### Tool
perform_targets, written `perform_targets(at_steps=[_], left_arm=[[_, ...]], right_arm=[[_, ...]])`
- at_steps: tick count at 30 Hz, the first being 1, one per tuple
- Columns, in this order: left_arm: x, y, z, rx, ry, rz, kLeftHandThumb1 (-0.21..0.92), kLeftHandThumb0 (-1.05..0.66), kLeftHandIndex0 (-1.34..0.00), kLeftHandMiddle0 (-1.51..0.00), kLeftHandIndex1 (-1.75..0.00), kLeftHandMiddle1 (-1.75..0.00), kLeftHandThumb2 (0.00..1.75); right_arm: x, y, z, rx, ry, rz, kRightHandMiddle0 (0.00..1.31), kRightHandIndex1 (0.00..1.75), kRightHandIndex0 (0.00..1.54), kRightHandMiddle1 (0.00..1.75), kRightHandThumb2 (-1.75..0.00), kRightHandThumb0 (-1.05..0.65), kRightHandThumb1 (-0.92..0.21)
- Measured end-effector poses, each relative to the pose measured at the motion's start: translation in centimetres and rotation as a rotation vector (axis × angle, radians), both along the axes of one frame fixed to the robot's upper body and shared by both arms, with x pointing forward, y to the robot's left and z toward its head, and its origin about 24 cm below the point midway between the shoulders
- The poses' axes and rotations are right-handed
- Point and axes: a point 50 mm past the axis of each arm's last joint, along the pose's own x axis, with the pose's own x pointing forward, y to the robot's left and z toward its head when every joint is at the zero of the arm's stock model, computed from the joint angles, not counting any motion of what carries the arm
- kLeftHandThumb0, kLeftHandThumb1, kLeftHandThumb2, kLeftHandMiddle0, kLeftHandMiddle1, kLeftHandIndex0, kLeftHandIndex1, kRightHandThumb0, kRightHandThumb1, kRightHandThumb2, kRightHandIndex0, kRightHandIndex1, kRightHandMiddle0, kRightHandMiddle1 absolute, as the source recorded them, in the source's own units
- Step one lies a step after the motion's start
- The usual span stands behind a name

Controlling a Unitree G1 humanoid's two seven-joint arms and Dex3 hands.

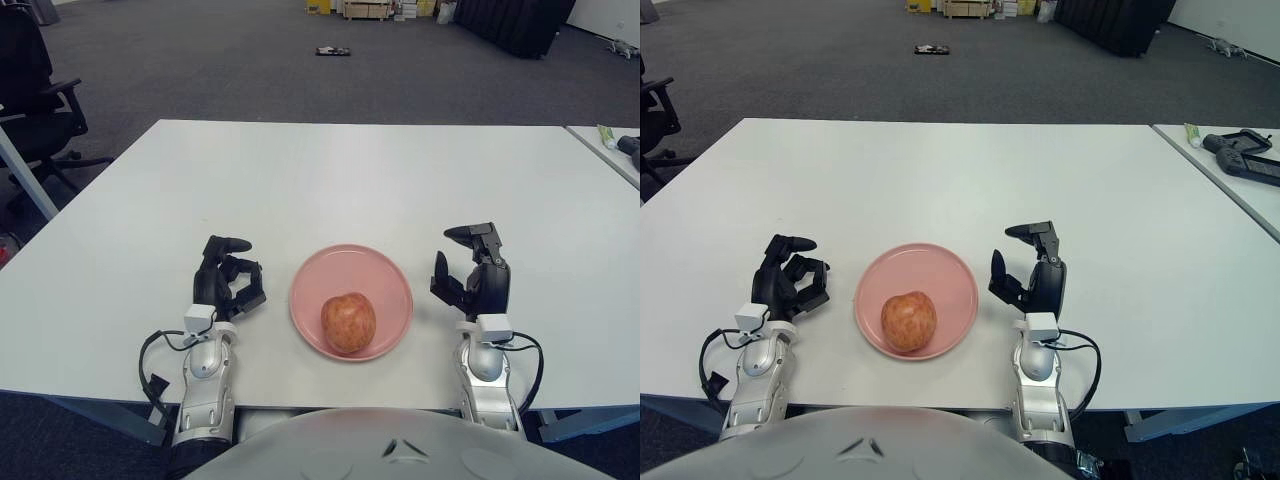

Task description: Put the apple into the plate.

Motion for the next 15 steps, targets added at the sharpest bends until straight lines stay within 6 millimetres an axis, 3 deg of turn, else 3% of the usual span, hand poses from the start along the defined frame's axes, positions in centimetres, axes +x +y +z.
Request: perform_targets(at_steps=[15], left_arm=[[0.0,0.03,-0.01,0.004,0.001,-0.003,0.39,-0.01,-0.39,-0.59,-1.75,-1.58,1.19]], right_arm=[[-0.25,-0.48,-1.01,0.016,0.061,-0.021,0.6,1.75,1.21,1.75,-1.31,-0.48,-0.33]])
